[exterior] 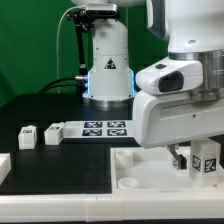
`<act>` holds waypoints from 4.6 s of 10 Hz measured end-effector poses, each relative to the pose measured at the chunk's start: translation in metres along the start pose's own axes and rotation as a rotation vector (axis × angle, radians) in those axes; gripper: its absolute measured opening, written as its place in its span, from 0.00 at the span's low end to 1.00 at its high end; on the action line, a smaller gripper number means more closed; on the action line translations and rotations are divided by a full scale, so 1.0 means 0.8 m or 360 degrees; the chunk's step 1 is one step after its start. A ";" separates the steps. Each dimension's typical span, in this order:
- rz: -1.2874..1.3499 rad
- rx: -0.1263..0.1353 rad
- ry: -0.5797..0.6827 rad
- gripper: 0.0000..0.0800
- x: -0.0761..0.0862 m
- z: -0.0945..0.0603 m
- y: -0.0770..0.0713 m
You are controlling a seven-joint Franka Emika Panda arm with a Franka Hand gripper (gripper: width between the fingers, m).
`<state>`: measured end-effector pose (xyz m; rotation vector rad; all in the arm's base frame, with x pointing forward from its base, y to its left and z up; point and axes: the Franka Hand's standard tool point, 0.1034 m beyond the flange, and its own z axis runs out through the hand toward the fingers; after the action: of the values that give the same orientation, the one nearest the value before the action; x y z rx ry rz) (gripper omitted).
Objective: Assemble one leg
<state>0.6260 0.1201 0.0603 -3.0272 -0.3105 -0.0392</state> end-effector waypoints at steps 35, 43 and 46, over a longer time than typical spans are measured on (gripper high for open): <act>-0.0079 -0.0075 0.0001 0.48 0.005 -0.005 0.004; 0.1132 -0.0134 0.0053 0.37 -0.002 -0.006 0.016; 0.1588 -0.0238 0.0061 0.39 -0.011 -0.010 0.036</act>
Offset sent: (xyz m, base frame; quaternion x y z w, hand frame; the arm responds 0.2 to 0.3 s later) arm 0.0000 0.0000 0.0000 0.0000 0.0000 0.0899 0.9960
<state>0.6228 0.0893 0.0652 -2.9328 1.2335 -0.0427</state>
